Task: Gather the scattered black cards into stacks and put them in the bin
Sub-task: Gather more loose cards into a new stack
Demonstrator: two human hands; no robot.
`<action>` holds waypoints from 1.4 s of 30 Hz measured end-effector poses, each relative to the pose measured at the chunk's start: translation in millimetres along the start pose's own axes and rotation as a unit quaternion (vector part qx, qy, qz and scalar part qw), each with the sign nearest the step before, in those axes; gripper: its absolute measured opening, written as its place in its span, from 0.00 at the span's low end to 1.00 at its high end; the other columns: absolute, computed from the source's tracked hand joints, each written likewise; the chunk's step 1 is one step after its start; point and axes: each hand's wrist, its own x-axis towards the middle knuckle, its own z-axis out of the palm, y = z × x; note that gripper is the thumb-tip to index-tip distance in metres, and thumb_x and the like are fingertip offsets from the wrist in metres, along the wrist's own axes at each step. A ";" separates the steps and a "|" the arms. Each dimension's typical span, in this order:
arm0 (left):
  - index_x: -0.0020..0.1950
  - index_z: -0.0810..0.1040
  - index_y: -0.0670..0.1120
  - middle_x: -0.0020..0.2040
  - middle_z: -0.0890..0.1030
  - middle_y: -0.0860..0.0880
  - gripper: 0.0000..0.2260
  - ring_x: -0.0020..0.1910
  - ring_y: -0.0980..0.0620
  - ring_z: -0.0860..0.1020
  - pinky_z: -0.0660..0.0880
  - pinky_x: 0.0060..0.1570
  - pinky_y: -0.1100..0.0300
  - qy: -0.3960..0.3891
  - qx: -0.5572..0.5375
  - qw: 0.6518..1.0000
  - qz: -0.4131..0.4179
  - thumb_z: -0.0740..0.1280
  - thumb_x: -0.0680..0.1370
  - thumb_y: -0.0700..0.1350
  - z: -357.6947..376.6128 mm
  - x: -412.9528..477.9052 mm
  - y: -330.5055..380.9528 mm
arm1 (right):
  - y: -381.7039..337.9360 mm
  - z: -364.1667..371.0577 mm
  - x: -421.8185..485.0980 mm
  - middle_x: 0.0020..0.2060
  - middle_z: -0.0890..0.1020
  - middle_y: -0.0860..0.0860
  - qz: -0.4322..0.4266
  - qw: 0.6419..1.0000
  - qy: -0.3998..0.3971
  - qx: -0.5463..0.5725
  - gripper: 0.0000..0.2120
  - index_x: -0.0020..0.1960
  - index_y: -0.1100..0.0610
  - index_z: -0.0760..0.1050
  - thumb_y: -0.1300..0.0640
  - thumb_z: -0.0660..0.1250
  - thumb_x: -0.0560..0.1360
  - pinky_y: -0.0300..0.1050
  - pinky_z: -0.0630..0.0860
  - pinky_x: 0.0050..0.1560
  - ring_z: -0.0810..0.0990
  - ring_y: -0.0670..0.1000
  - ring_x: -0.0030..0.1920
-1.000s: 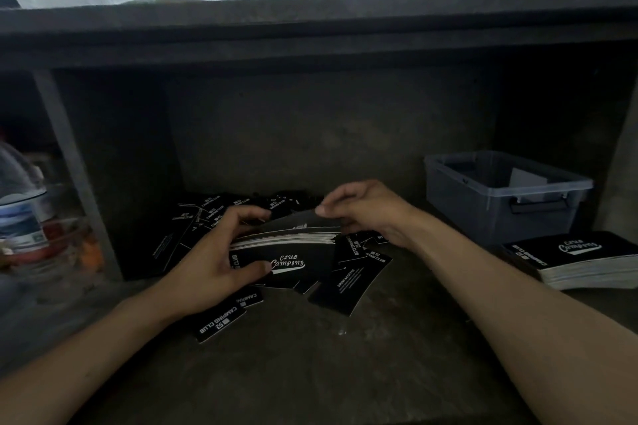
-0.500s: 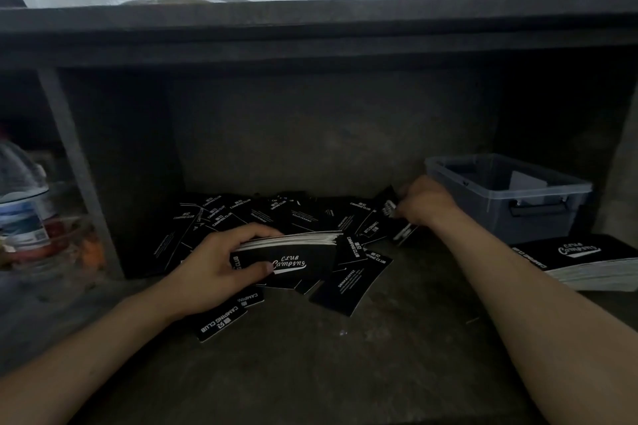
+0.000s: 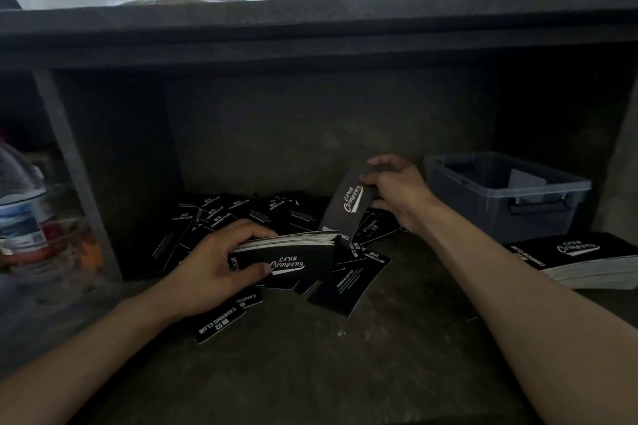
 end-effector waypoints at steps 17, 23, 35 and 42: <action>0.63 0.78 0.54 0.56 0.84 0.53 0.18 0.54 0.54 0.83 0.78 0.54 0.65 -0.012 -0.039 0.999 0.023 0.71 0.73 0.48 -6.2 -3.2 4.0 | 2.1 -9.6 -13.7 0.52 0.84 0.43 -0.025 0.876 -0.300 -0.376 0.19 0.57 0.48 0.81 0.56 0.78 0.67 0.36 0.73 0.56 0.79 0.42 0.56; 0.54 0.79 0.54 0.50 0.84 0.51 0.13 0.48 0.53 0.84 0.79 0.49 0.62 0.006 -0.006 0.999 0.033 0.73 0.70 0.46 -5.5 -2.8 2.8 | 6.9 -5.3 -10.6 0.47 0.80 0.44 -0.053 0.807 -0.287 -0.513 0.26 0.57 0.47 0.80 0.55 0.82 0.60 0.36 0.75 0.46 0.79 0.44 0.47; 0.50 0.76 0.58 0.48 0.82 0.53 0.13 0.45 0.55 0.82 0.77 0.45 0.66 -0.003 -0.001 1.000 0.017 0.73 0.70 0.43 -3.0 -2.9 3.1 | -15.0 -40.3 -1.0 0.43 0.83 0.50 0.060 0.945 -0.150 -0.285 0.09 0.45 0.53 0.81 0.64 0.74 0.68 0.40 0.77 0.34 0.81 0.48 0.44; 0.50 0.77 0.56 0.47 0.83 0.52 0.11 0.45 0.54 0.82 0.77 0.45 0.64 -0.006 -0.016 1.000 0.011 0.72 0.70 0.49 -3.2 -3.6 3.3 | -25.5 -37.2 0.7 0.42 0.81 0.57 0.142 0.987 -0.069 0.027 0.07 0.48 0.62 0.76 0.70 0.63 0.73 0.44 0.82 0.33 0.82 0.52 0.39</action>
